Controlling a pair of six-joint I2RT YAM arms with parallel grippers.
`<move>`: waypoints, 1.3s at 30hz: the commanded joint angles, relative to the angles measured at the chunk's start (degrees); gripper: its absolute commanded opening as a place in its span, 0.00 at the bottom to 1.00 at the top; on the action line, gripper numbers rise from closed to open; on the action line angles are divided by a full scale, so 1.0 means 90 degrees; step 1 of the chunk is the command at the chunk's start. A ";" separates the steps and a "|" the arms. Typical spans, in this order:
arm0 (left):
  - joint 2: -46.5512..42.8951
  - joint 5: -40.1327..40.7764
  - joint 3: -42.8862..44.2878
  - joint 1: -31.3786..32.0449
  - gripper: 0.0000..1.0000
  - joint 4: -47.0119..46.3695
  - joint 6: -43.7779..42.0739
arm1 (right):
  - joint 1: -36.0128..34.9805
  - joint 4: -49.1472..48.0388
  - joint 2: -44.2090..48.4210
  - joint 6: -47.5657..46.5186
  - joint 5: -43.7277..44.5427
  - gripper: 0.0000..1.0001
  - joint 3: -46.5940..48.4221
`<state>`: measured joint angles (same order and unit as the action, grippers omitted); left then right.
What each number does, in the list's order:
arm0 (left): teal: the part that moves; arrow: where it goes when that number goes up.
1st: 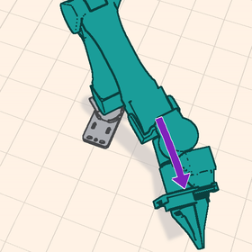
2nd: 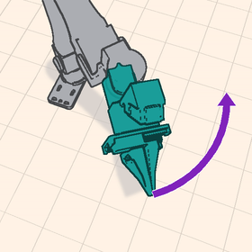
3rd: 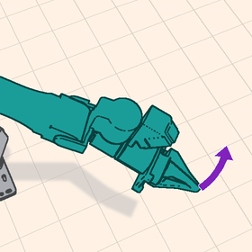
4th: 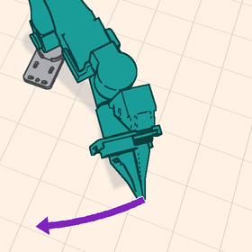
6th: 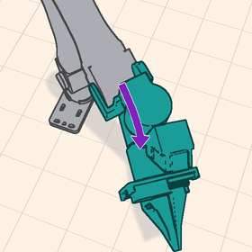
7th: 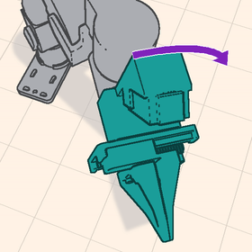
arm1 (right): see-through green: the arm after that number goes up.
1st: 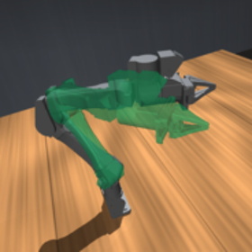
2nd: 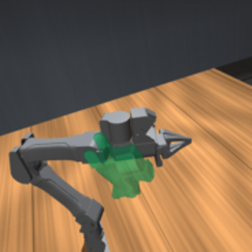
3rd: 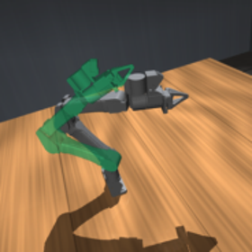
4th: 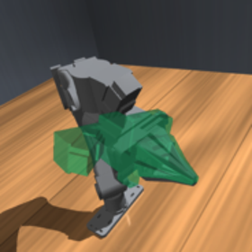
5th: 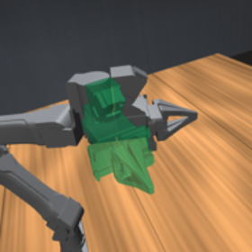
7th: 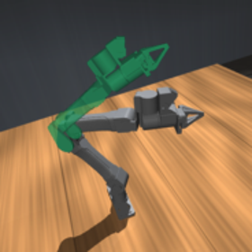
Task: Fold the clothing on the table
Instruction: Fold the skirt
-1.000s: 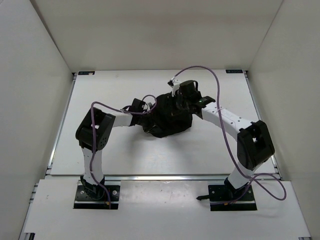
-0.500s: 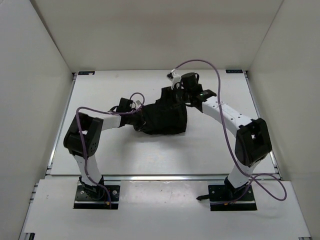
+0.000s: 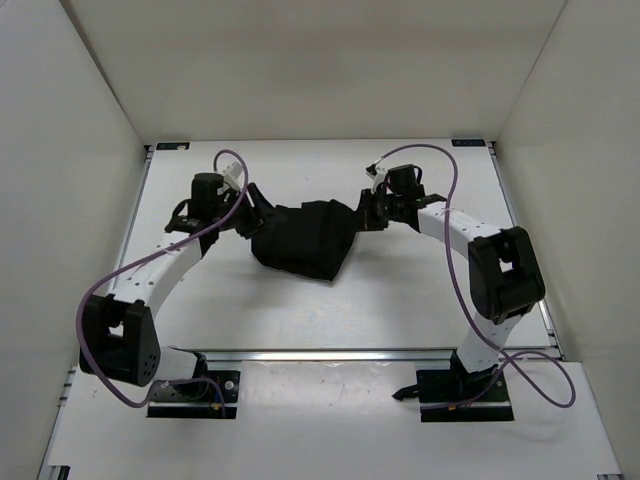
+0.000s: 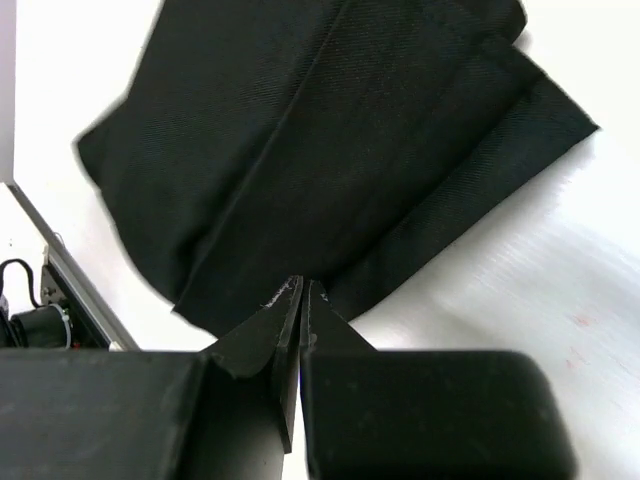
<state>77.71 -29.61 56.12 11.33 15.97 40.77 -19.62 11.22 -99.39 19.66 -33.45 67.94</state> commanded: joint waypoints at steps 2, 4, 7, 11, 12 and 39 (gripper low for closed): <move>0.0115 -0.0186 -0.0423 0.0401 0.57 -0.0908 0.0458 | -0.0309 -0.0758 -0.0342 0.0179 -0.0287 0.00 0.0224; 0.0300 -0.0528 -0.0872 0.0469 0.44 -0.1888 0.0927 | -0.0427 -0.0924 -0.0606 0.0198 -0.0481 0.00 0.0331; 0.0681 -0.0480 -0.1225 0.0576 0.13 -0.3022 0.1416 | -0.0506 -0.1305 -0.0987 0.0471 -0.0803 0.00 0.0293; 0.1480 -0.0393 -0.1158 0.0898 0.00 -0.3251 0.1583 | -0.0614 -0.1560 -0.1396 0.0511 -0.0980 0.01 0.0322; 0.1685 -0.0402 -0.1138 0.0909 0.00 -0.3055 0.1438 | -0.0623 -0.1492 -0.1523 0.0482 -0.1000 0.00 0.0370; 0.0088 0.2008 0.0444 0.0068 0.99 0.0645 -0.1987 | -0.0008 0.1875 -0.0129 -0.0659 0.0942 0.74 0.2284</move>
<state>84.88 -15.59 55.86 13.06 13.65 32.84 -20.99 19.62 -104.71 16.49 -29.32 86.02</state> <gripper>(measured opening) 0.904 0.687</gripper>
